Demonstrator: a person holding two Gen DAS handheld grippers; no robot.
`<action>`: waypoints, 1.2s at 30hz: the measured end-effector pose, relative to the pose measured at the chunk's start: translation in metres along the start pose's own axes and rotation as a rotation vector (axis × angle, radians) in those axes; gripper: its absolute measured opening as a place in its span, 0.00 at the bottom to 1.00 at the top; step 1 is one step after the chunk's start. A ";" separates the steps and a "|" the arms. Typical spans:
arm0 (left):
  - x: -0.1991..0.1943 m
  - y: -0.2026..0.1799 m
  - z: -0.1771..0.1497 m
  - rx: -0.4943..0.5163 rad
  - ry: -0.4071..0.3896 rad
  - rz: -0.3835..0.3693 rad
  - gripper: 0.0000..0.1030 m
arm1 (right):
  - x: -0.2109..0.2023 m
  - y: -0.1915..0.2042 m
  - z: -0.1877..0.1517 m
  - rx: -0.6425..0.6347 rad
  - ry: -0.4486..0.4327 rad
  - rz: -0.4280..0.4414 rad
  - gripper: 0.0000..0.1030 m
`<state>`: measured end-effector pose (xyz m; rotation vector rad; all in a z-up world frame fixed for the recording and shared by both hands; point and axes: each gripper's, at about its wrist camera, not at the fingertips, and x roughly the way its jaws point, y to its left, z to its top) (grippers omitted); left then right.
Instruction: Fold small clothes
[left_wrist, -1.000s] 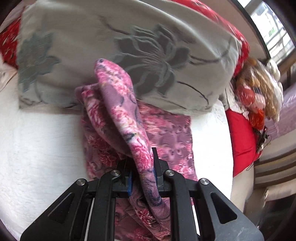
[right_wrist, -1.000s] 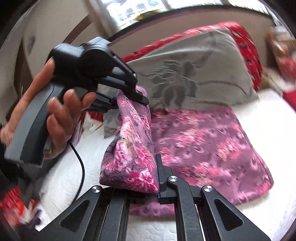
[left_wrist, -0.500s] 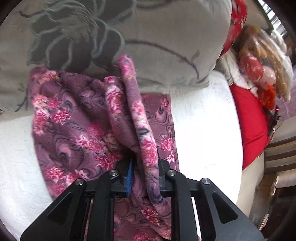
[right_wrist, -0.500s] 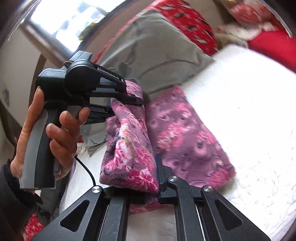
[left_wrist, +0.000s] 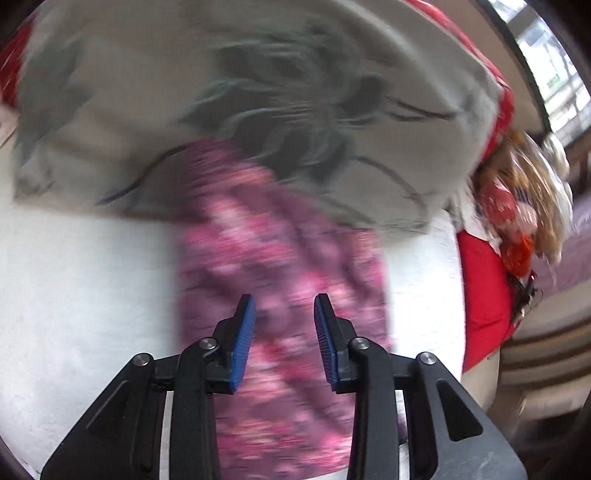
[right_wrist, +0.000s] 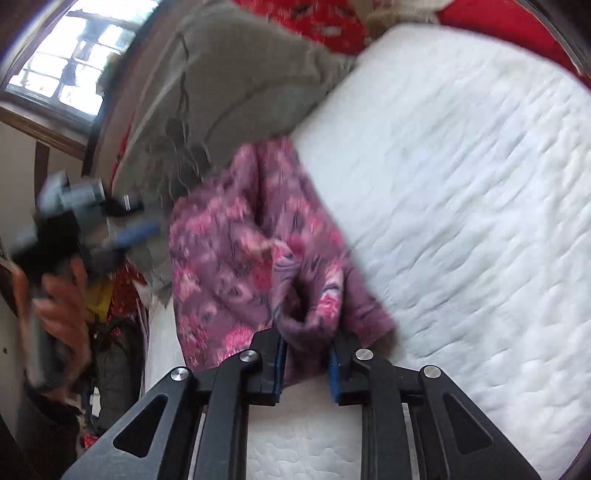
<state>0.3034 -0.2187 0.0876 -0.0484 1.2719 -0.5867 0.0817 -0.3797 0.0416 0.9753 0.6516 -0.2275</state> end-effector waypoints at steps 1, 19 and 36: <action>0.002 0.015 -0.003 -0.027 0.007 0.009 0.29 | -0.006 0.001 0.010 -0.016 -0.046 -0.007 0.33; 0.038 0.064 -0.043 -0.100 0.032 -0.044 0.34 | 0.160 0.045 0.126 -0.116 0.116 -0.041 0.04; 0.016 0.078 -0.137 -0.121 0.087 -0.039 0.38 | 0.102 0.018 0.075 -0.224 0.245 -0.051 0.07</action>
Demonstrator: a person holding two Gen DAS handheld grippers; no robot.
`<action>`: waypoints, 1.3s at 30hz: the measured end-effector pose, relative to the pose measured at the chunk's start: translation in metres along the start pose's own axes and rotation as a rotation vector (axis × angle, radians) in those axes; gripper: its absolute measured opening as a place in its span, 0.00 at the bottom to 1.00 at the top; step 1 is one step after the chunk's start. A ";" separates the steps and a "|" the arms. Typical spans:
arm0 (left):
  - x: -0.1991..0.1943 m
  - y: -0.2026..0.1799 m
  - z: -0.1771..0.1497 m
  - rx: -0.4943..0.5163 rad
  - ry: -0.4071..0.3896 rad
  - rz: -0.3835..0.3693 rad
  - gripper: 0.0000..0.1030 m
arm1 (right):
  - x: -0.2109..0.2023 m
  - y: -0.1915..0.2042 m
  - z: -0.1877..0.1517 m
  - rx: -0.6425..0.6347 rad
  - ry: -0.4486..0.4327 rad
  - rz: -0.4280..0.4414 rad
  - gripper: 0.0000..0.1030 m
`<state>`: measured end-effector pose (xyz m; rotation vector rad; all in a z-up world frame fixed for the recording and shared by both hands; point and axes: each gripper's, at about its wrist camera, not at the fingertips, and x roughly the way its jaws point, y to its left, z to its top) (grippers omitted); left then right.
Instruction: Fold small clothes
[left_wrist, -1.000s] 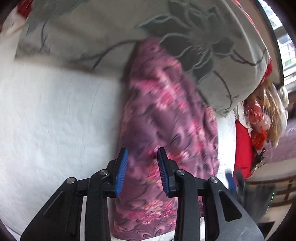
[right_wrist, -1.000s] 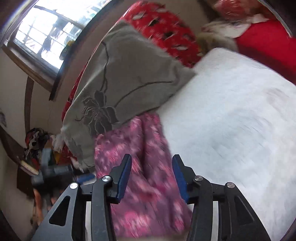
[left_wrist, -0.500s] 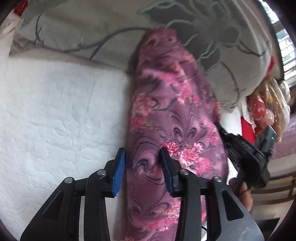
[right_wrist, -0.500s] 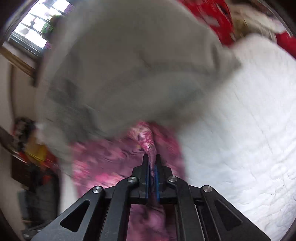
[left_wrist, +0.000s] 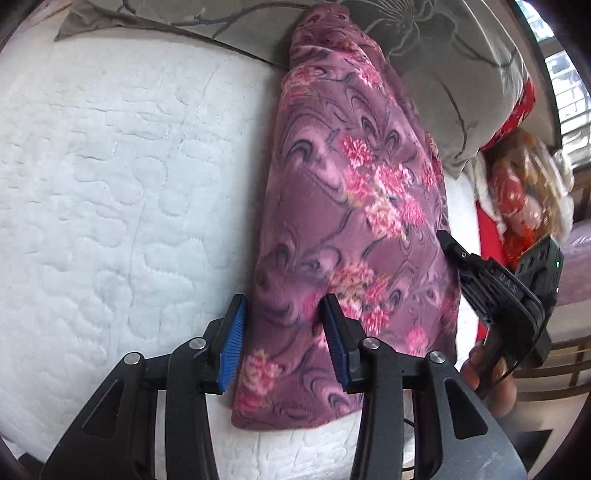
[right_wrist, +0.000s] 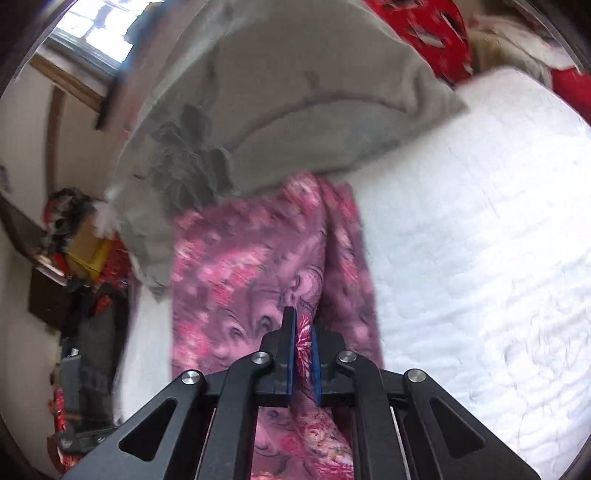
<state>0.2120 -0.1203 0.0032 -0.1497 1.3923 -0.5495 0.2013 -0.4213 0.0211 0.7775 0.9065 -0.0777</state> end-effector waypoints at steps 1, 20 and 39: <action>-0.002 -0.005 -0.003 0.016 -0.005 0.014 0.38 | -0.005 -0.001 -0.001 -0.002 -0.002 0.002 0.08; -0.013 -0.020 -0.019 0.085 -0.041 0.147 0.38 | -0.041 -0.034 -0.075 -0.095 0.051 -0.013 0.06; 0.010 -0.047 0.137 0.089 -0.073 0.094 0.44 | 0.039 0.015 0.070 0.039 -0.031 0.026 0.04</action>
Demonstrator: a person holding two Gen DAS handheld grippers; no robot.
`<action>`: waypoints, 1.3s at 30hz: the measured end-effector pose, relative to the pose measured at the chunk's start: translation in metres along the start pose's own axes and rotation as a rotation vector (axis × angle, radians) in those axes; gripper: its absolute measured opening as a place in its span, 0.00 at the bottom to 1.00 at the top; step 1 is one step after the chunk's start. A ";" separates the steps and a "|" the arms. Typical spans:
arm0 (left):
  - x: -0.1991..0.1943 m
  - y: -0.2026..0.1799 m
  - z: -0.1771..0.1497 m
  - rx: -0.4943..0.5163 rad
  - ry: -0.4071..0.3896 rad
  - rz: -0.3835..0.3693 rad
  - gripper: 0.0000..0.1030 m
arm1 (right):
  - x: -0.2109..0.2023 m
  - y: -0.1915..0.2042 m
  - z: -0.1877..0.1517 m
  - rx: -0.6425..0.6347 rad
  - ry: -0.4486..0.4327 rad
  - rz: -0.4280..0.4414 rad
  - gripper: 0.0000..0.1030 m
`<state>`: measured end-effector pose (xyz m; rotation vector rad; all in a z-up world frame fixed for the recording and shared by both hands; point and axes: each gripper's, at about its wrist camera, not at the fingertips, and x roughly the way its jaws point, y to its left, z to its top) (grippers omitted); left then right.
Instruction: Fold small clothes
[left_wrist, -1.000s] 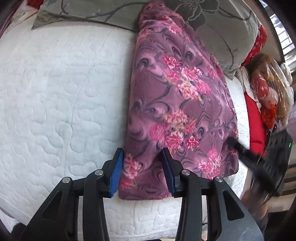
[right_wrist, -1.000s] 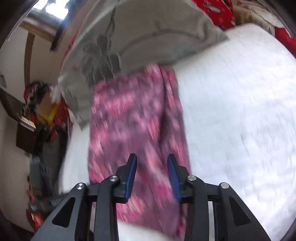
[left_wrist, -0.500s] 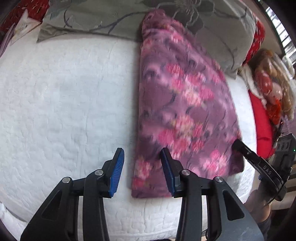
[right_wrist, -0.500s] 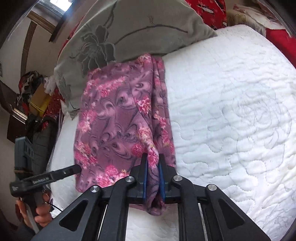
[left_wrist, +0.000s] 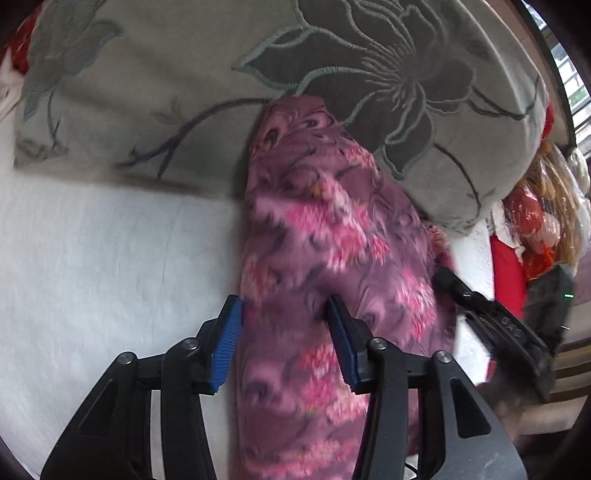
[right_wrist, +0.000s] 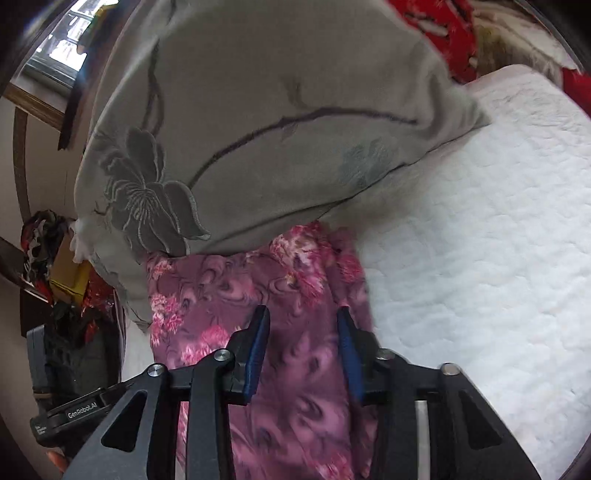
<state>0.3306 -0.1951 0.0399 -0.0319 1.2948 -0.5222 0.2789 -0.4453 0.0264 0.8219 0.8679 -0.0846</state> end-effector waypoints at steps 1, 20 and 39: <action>0.003 0.001 0.003 0.004 -0.015 0.007 0.44 | -0.006 0.008 0.003 -0.041 -0.041 0.006 0.04; -0.001 0.009 -0.056 0.084 -0.031 0.082 0.48 | -0.010 0.042 -0.061 -0.461 -0.009 -0.232 0.17; -0.016 -0.031 -0.140 0.251 -0.013 0.219 0.53 | -0.090 0.034 -0.128 -0.479 0.061 -0.143 0.30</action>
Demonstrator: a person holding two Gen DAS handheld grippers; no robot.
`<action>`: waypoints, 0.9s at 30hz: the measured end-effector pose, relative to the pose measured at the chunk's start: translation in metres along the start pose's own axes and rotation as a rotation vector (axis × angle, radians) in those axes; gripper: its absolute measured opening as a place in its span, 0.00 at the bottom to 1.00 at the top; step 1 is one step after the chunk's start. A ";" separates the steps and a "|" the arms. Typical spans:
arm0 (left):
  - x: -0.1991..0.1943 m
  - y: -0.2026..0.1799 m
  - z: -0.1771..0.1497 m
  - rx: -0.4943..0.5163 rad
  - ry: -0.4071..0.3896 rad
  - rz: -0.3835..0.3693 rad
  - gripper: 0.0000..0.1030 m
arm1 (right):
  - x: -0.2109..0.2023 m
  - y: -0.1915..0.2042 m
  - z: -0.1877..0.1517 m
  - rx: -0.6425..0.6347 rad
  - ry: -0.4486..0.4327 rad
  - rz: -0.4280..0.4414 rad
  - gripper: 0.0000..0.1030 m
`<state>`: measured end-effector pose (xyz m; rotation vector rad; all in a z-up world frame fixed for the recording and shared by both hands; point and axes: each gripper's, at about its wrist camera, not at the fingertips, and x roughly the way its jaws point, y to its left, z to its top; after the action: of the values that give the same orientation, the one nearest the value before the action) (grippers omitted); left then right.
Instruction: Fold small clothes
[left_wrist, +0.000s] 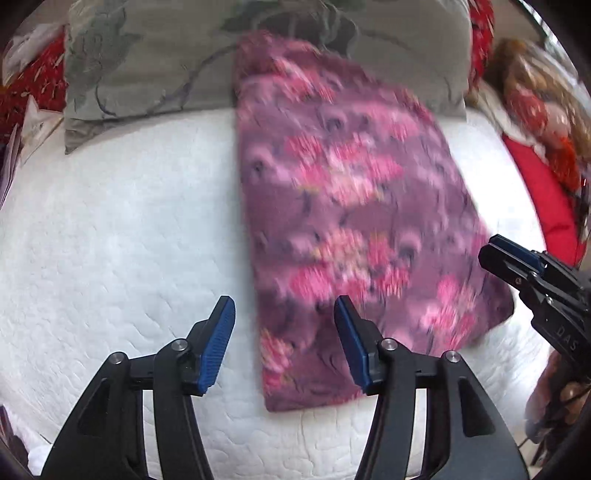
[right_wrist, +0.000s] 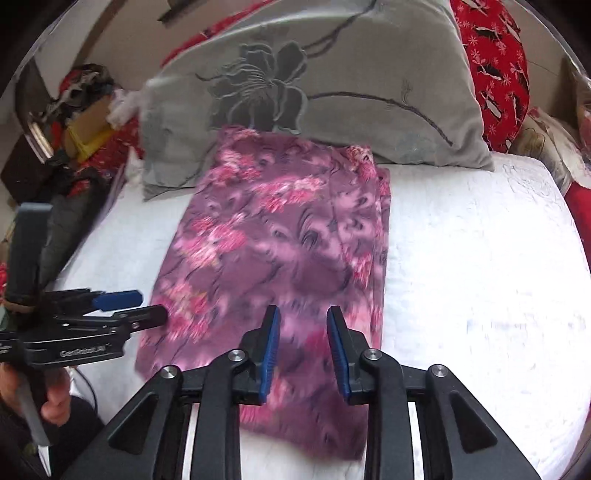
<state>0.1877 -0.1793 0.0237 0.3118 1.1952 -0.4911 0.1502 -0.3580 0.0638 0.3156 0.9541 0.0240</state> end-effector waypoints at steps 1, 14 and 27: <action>0.011 -0.004 -0.005 0.009 0.033 0.015 0.54 | 0.004 -0.001 -0.011 0.003 0.028 -0.020 0.34; -0.003 -0.005 0.005 -0.029 0.037 -0.026 0.53 | -0.001 -0.014 0.002 0.089 0.010 -0.021 0.35; 0.027 0.043 0.096 -0.160 0.031 -0.167 0.57 | 0.070 -0.037 0.074 0.181 -0.014 -0.052 0.45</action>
<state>0.2950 -0.1938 0.0306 0.0828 1.2888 -0.5328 0.2456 -0.4012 0.0373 0.4569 0.9522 -0.1122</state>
